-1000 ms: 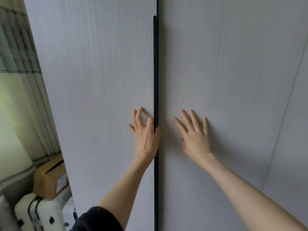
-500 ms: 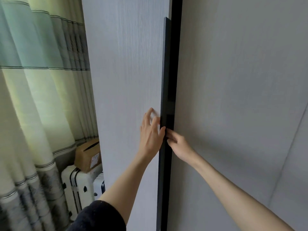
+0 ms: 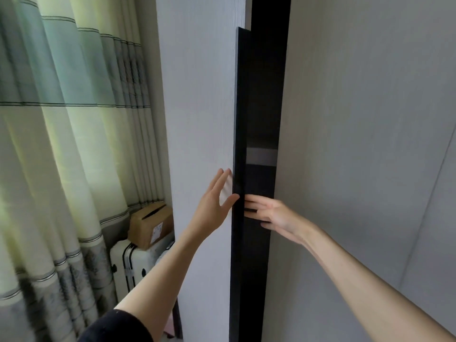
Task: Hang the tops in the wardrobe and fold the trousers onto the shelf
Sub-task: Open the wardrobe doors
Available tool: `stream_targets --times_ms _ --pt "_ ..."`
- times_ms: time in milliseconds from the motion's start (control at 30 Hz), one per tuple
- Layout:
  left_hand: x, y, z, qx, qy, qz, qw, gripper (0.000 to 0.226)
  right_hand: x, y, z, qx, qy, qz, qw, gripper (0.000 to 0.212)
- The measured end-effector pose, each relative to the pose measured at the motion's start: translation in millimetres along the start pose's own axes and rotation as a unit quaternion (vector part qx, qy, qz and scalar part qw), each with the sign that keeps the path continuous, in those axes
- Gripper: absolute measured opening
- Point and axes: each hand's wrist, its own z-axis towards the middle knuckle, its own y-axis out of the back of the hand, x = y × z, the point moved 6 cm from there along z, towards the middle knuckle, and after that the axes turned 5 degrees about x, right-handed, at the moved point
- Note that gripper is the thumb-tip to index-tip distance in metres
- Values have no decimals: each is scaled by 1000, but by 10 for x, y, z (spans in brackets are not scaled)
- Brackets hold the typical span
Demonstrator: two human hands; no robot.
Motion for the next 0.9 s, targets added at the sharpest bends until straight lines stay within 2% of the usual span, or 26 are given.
stream_targets --times_ms 133,233,333,400,533,600,700,800,900 --pt "12 322 -240 35 50 -113 992 60 123 -348 -74 20 3 13 1000 54" --pt "88 676 -436 57 86 -228 968 50 233 -693 -88 41 12 22 999 51" --pt "173 1045 -644 61 102 -267 956 54 371 -1098 -70 78 30 34 996 50" --pt "267 1330 -734 9 125 -290 949 55 474 -1386 -27 96 44 12 994 46" --pt "453 1960 -927 -130 109 -388 906 31 699 -1951 157 65 96 -114 987 46" --pt "471 2195 -1039 -166 81 -312 932 31 762 -2215 260 79 99 -158 979 50" --pt "483 2365 -1161 -139 42 -51 988 41 821 -2559 436 108 97 -218 965 53" --pt "667 2436 -1221 -64 61 118 989 56 922 -2816 601 97 116 -284 947 53" --pt "884 2519 -1266 -4 103 211 972 63 973 -2933 734 82 142 -326 931 56"
